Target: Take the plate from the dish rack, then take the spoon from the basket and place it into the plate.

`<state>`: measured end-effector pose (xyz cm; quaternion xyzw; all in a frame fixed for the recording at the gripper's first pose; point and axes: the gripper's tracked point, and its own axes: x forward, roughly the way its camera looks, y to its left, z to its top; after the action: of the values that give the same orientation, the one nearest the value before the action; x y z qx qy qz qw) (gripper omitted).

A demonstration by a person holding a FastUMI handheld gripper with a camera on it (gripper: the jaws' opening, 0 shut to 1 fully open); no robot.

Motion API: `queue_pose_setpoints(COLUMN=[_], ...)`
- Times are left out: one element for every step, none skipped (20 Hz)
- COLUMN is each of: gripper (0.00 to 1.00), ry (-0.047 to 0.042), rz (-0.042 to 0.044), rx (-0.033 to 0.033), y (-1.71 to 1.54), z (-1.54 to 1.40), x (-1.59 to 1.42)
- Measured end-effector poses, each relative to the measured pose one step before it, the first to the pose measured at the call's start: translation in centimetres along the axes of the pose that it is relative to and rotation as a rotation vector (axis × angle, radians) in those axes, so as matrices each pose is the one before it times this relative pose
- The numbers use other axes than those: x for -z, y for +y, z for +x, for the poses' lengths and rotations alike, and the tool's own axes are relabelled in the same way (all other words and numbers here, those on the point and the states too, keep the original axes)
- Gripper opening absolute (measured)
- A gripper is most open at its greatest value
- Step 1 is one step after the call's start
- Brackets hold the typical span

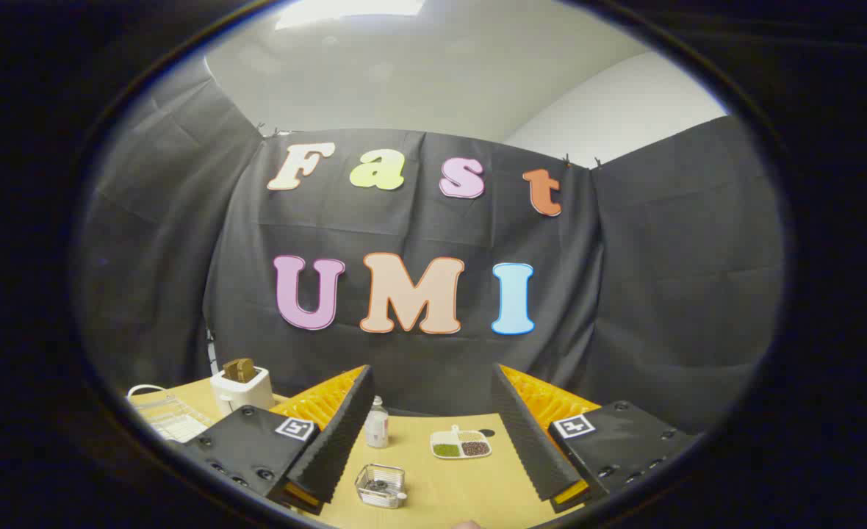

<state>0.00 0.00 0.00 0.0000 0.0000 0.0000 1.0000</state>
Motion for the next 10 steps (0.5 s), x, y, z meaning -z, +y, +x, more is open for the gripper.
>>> queue_pose_setpoints(gripper=[1.00,1.00,1.00,1.00,1.00,1.00,1.00,1.00,1.00,1.00], ry=[0.00238,0.00344,0.00199,0.00126,0.00258,0.00130,0.00116,0.00072,0.00083,0.00059], rz=[0.00517,0.00533,0.00397,0.00291,0.00172,0.00021,-0.00042,0.00018,0.00213,0.00433], rx=[0.00085,-0.00001,0.00204,0.00167,0.00105,-0.00010,0.00045,-0.00003,0.00057,-0.00140], y=[-0.138,-0.150,-0.198,-0.197,-0.193,-0.110,-0.178,-0.091,-0.140,-0.068], z=[-0.038,0.027,-0.049,0.003,-0.008,-0.033,-0.091,-0.089,-0.034,-0.033], x=[0.151,0.109,0.027,-0.009,0.157,0.015,0.058,0.010,0.043,-0.007])
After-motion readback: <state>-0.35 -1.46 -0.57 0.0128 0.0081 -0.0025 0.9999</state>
